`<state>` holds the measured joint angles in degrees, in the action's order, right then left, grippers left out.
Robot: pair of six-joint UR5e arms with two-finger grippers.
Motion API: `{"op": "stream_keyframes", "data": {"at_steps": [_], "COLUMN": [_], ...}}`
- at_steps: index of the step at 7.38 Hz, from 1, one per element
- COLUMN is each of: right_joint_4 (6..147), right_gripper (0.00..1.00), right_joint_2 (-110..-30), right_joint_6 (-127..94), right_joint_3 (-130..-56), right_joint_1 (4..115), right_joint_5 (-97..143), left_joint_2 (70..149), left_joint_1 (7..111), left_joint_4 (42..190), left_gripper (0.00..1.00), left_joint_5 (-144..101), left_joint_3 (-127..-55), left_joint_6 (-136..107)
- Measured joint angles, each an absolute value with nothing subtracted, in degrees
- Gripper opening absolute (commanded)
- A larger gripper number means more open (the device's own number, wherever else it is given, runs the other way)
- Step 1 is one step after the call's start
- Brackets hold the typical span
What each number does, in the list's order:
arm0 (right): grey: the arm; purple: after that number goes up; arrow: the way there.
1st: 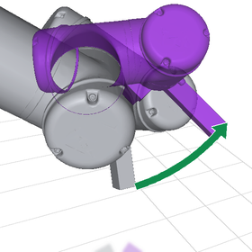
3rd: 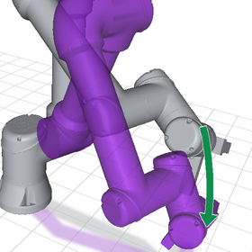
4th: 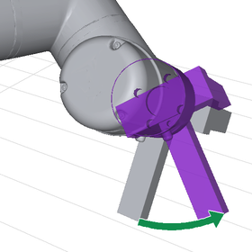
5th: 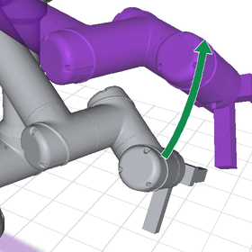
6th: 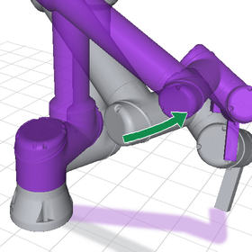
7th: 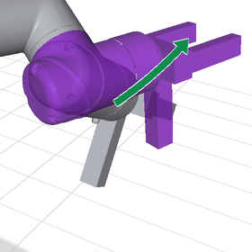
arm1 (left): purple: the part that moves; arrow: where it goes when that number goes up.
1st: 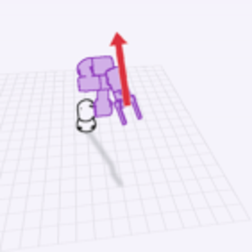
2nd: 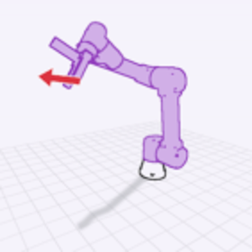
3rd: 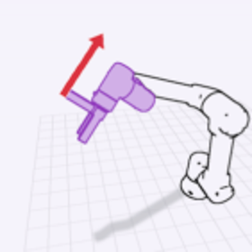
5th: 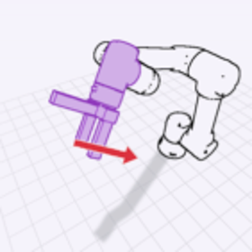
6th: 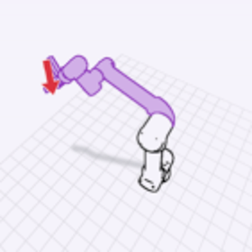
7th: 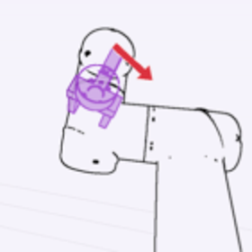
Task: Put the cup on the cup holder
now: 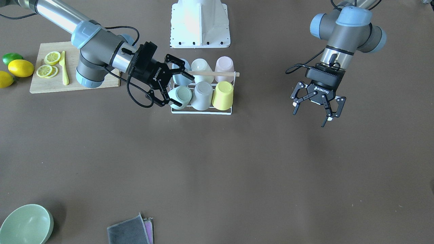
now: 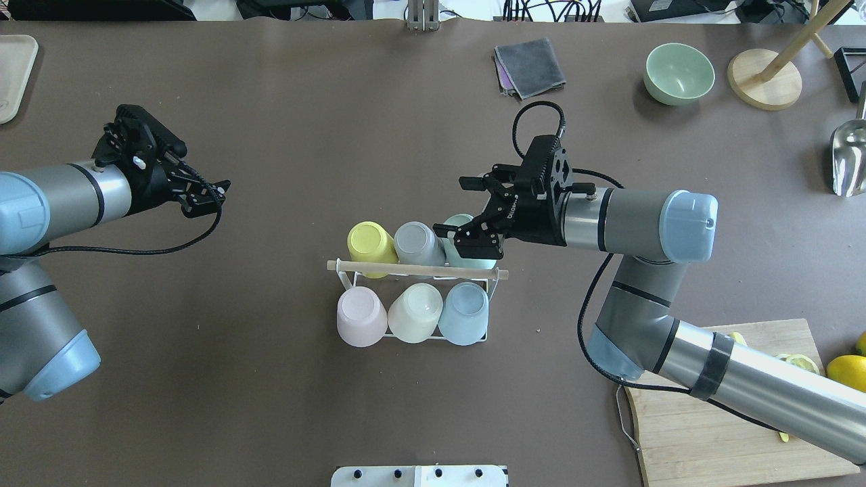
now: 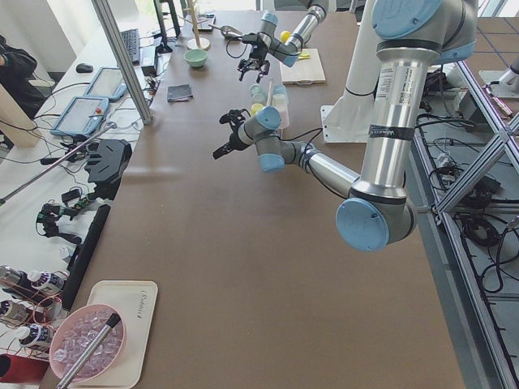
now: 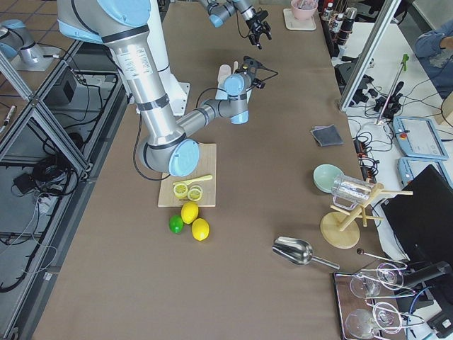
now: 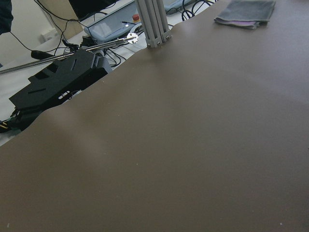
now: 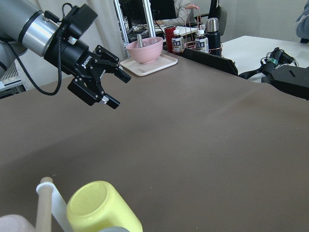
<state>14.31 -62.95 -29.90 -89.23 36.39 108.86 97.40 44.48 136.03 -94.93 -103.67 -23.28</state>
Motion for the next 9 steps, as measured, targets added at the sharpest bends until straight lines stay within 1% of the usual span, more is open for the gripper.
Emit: {"op": "stream_keyframes", "data": {"at_steps": [2, 4, 7, 8, 9], "right_joint_4": [29.65, 49.63, 79.3, 86.22, 91.99], "right_gripper": [1.0, 1.0, 1.0, 1.0, 1.0], "right_joint_2": [-62.86, -63.22, -62.62, -63.05, -63.97], "right_joint_6": [-30.27, -30.34, -29.85, -29.67, -29.47], "right_joint_3": [-94.56, -99.85, -102.32, -103.12, -103.44], "right_joint_1": [42.7, 48.32, 53.7, 54.78, 56.45], "right_joint_5": [116.81, 119.12, 119.4, 120.52, 123.3], "left_joint_2": [95.49, 93.0, 78.5, 76.37, 76.33], "left_joint_1": [56.45, 65.55, 73.34, 74.94, 76.95], "left_joint_4": [132.25, 124.35, 120.51, 117.83, 112.72], "left_gripper": [0.98, 0.98, 0.98, 0.98, 0.98], "left_joint_5": [-109.52, -120.26, -130.85, -132.34, -134.13], "left_joint_3": [-103.39, -103.81, -103.36, -103.17, -103.05], "left_joint_6": [-22.94, -22.8, -22.77, -22.76, -22.76]}}
